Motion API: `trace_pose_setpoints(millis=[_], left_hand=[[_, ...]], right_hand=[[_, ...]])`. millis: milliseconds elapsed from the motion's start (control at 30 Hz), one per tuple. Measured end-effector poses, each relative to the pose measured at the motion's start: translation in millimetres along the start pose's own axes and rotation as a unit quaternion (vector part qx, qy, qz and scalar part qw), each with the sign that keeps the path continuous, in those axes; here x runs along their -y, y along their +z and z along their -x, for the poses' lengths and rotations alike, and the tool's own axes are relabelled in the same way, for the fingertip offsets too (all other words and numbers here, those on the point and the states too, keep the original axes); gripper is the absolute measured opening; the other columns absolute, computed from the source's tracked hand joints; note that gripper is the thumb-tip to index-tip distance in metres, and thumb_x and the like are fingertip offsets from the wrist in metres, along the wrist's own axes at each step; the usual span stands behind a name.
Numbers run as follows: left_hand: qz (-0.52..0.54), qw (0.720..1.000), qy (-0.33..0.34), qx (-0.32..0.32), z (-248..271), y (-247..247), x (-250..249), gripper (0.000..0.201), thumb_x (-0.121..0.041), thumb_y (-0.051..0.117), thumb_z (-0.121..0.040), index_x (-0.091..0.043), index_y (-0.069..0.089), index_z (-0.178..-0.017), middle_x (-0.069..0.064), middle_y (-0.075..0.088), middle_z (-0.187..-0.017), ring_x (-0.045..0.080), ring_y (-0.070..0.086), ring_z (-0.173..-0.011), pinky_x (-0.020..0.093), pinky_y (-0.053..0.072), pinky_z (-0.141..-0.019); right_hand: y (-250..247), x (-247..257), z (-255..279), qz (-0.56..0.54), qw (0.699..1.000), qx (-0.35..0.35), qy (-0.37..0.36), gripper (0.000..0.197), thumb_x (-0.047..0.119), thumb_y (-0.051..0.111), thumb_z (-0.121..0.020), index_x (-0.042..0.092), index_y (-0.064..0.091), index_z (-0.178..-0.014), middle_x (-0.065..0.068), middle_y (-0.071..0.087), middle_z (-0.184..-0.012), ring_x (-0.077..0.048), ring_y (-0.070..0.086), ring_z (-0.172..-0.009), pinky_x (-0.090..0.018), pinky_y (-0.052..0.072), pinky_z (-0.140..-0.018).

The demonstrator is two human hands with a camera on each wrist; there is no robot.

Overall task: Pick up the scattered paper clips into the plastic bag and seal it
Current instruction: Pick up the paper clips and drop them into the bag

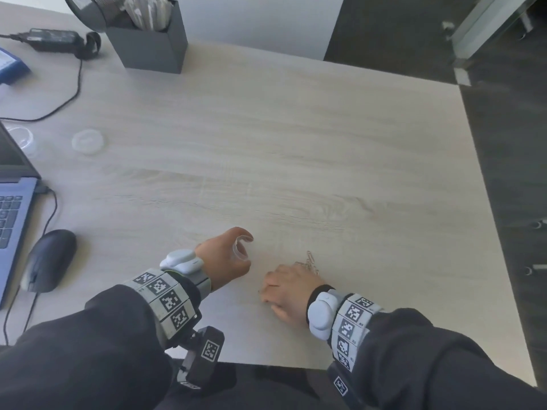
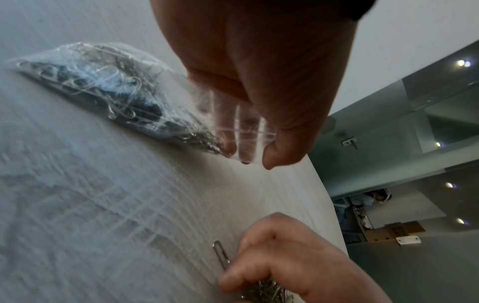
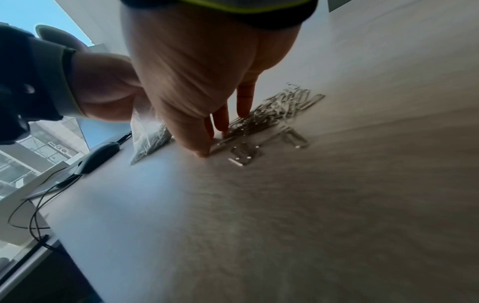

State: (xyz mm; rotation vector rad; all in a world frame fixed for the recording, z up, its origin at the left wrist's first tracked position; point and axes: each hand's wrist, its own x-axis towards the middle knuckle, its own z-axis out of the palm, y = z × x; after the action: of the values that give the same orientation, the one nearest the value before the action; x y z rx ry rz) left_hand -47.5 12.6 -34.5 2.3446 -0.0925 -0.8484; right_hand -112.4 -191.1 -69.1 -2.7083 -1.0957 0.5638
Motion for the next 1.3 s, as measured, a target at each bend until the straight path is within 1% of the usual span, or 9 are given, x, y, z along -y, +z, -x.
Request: trace_pose_setpoints(millis=[200, 300, 433, 500, 633, 733, 967, 1133, 1300], left_hand=[[-0.012, 1.000, 0.000, 0.018, -2, 8, -16, 0.038, -0.032, 0.062, -0.078, -0.052, 0.048, -0.107, -0.020, 0.069, -0.092, 0.008, 0.069, -0.083, 0.033, 0.059, -0.078], [-0.016, 1.000, 0.010, 0.020, -5, 12, -26, 0.038, -0.032, 0.063, -0.079, -0.052, 0.048, -0.108, -0.021, 0.068, -0.092, 0.007, 0.069, -0.083, 0.033, 0.060, -0.077], [-0.023, 0.999, 0.018, 0.024, -7, 15, -32, 0.039, -0.031, 0.065, -0.081, -0.049, 0.051, -0.113, -0.023, 0.067, -0.093, 0.007, 0.069, -0.085, 0.033, 0.059, -0.078], [-0.029, 0.999, 0.020, 0.024, -9, 17, -34, 0.038, -0.032, 0.064, -0.081, -0.049, 0.050, -0.113, -0.023, 0.067, -0.093, 0.007, 0.069, -0.084, 0.033, 0.059, -0.077], [-0.028, 0.999, 0.019, 0.021, -9, 17, -34, 0.039, -0.029, 0.066, -0.083, -0.045, 0.052, -0.115, -0.022, 0.066, -0.093, 0.008, 0.068, -0.085, 0.032, 0.058, -0.080], [-0.021, 0.999, 0.020, 0.014, -9, 18, -34, 0.040, -0.024, 0.068, -0.084, -0.040, 0.054, -0.117, -0.020, 0.065, -0.093, 0.012, 0.067, -0.085, 0.030, 0.055, -0.080], [-0.018, 1.000, 0.012, 0.012, -12, 17, -32, 0.039, -0.024, 0.068, -0.084, -0.042, 0.053, -0.114, -0.019, 0.066, -0.094, 0.014, 0.069, -0.085, 0.034, 0.058, -0.081], [-0.014, 1.000, 0.007, 0.011, -11, 17, -29, 0.038, -0.027, 0.067, -0.083, -0.045, 0.052, -0.113, -0.020, 0.067, -0.094, 0.013, 0.069, -0.086, 0.034, 0.058, -0.081], [-0.013, 1.000, 0.005, 0.009, -11, 18, -27, 0.037, -0.027, 0.067, -0.084, -0.044, 0.053, -0.114, -0.021, 0.066, -0.093, 0.012, 0.068, -0.086, 0.031, 0.056, -0.079]], right_hand=[[1, -32, 39, -0.040, 0.998, -0.026, 0.050, 0.012, 0.020, 0.069, -0.066, 0.028, 0.064, -0.073, 0.011, 0.061, -0.082, -0.021, 0.058, -0.076, -0.030, 0.049, -0.061], [-5, -45, 60, -0.089, 0.985, -0.077, 0.123, 0.014, 0.024, 0.066, -0.075, 0.026, 0.067, -0.088, 0.006, 0.060, -0.093, -0.022, 0.056, -0.082, -0.038, 0.051, -0.063], [-8, -57, 80, -0.136, 0.949, -0.071, 0.274, 0.044, 0.045, 0.060, -0.083, 0.028, 0.056, -0.123, 0.006, 0.048, -0.121, -0.018, 0.047, -0.108, -0.038, 0.047, -0.089], [-8, -59, 84, -0.151, 0.940, -0.054, 0.301, 0.061, 0.056, 0.059, -0.081, 0.028, 0.046, -0.134, 0.007, 0.040, -0.130, -0.017, 0.041, -0.118, -0.036, 0.041, -0.098], [-9, -60, 76, -0.133, 0.950, -0.001, 0.281, 0.096, 0.075, 0.063, -0.065, 0.032, 0.029, -0.143, 0.008, 0.033, -0.136, -0.018, 0.035, -0.121, -0.038, 0.041, -0.099], [-7, -58, 68, -0.122, 0.958, 0.024, 0.257, 0.106, 0.074, 0.069, -0.059, 0.034, 0.023, -0.146, 0.006, 0.030, -0.135, -0.020, 0.037, -0.118, -0.038, 0.045, -0.095], [-14, -56, 49, -0.175, 0.950, 0.014, 0.259, 0.065, 0.046, 0.070, -0.080, 0.031, 0.042, -0.137, 0.003, 0.035, -0.128, -0.017, 0.051, -0.100, -0.029, 0.046, -0.085], [-13, -57, 42, -0.186, 0.945, -0.011, 0.268, 0.030, 0.030, 0.060, -0.090, 0.028, 0.056, -0.120, 0.004, 0.044, -0.115, -0.021, 0.057, -0.088, -0.033, 0.050, -0.076], [-15, -56, 37, -0.187, 0.942, -0.025, 0.279, 0.017, 0.025, 0.054, -0.092, 0.023, 0.060, -0.108, 0.005, 0.048, -0.109, -0.022, 0.057, -0.084, -0.032, 0.049, -0.073]])
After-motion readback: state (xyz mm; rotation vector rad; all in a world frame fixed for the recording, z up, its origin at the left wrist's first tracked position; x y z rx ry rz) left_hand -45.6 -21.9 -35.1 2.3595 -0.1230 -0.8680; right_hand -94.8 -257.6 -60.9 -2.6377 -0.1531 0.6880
